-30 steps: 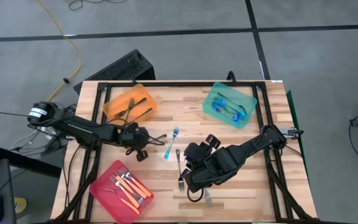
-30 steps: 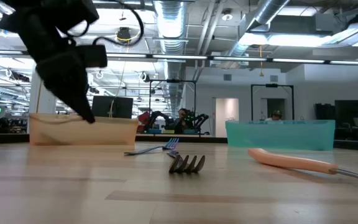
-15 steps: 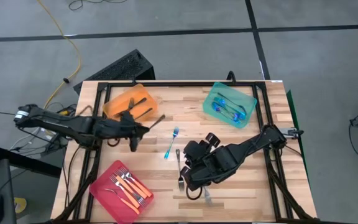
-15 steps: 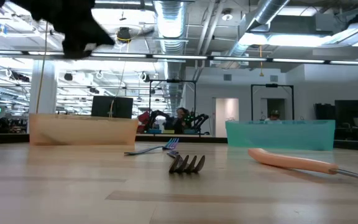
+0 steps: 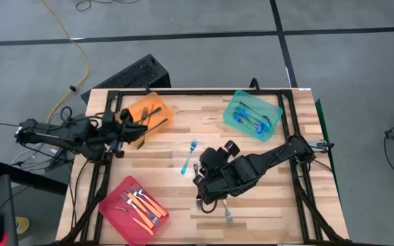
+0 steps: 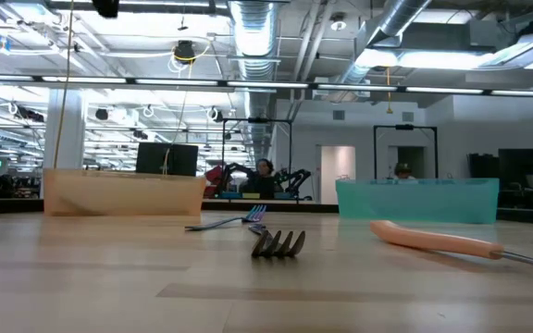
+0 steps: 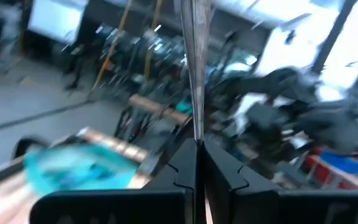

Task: Sort silverware by color (type)
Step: Put the black fork into the orange bin

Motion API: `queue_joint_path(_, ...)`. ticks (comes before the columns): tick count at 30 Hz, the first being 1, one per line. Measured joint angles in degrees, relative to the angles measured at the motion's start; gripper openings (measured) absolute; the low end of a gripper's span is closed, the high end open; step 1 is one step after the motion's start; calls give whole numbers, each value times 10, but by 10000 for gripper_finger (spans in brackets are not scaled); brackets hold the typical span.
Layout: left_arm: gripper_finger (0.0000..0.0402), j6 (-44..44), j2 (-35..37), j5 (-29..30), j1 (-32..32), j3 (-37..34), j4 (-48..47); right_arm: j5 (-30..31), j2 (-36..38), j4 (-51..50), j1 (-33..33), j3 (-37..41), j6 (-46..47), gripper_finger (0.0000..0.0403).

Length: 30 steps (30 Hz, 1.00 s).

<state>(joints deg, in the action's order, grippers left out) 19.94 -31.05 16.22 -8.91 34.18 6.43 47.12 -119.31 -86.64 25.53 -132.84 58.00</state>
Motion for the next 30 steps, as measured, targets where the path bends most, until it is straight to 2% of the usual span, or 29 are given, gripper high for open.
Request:
queue_joint_path(3, 0, -29, 4, -16, 0, 0, 51, 49, 0, 31, -19, 0, -20, 205)
queue_joint_path(7, 0, -62, 4, -41, 0, 0, 113, 56, 0, 148, -55, 0, -143, 205)
queue_joint_path(9, 0, -69, 4, -54, 0, 1, 130, 27, 0, 250, -76, 0, -240, 205)
queue_joint_path(12, 0, -75, 4, -63, 0, 1, 153, -78, 0, 423, -105, 0, -383, 205)
queue_joint_path(15, 0, -89, 3, -80, 0, 1, 186, -162, 0, 537, -129, 0, -446, 205)
queue_joint_path(19, 0, -97, 4, -113, 0, 1, 225, -212, 0, 613, -147, 0, -511, 205)
queue_joint_path(24, 0, -107, 3, -111, 0, 1, 225, -218, 0, 709, -155, 0, -594, 205)
queue_joint_path(27, 0, -127, 3, -98, 0, 1, 224, -221, 0, 721, -160, 0, -595, 205)
queue_joint_path(30, 0, -148, 3, -84, 0, 1, 225, -260, 0, 712, -170, 0, -562, 205)
